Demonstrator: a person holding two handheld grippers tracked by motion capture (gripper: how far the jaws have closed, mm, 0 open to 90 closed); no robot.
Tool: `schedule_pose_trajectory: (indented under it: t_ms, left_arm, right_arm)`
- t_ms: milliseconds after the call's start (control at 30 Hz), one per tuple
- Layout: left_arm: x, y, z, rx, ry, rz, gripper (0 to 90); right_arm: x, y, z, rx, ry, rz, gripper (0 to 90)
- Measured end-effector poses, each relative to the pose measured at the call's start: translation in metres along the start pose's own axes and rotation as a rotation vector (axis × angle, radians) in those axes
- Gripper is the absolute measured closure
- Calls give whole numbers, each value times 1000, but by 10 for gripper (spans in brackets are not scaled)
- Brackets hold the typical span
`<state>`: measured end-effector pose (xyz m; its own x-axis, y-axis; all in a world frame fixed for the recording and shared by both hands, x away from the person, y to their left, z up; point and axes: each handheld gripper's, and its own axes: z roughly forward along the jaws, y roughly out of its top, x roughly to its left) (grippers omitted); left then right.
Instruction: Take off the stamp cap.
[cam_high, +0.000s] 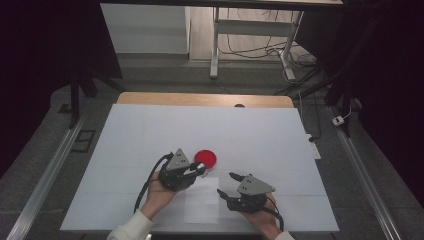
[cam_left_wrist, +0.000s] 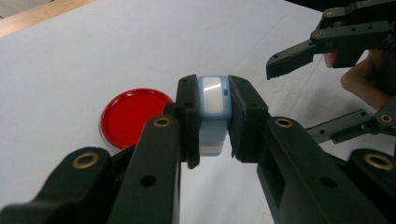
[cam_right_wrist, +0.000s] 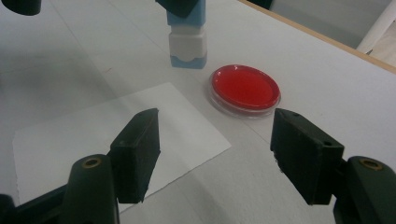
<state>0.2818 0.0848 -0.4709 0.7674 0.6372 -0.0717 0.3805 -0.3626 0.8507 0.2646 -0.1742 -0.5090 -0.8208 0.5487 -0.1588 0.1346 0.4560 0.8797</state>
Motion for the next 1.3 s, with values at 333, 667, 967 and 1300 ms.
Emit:
schedule_pose_trajectory:
  t_ms: [333, 667, 967, 1300]
  left_arm:
    - [0, 0, 0, -4, -2, -3, 748]
    - [0, 0, 0, 1, -4, 3, 748]
    - [-1, 0, 0, 0, -5, 3, 748]
    - [-1, 0, 0, -1, -5, 2, 748]
  right_arm:
    - [3, 4, 7, 1, -7, -2, 327]
    - [9, 9, 17, 4, -2, -16, 327]
    - [13, 14, 24, 13, -7, -32, 327]
    - [17, 19, 30, 9, -15, -44, 330]
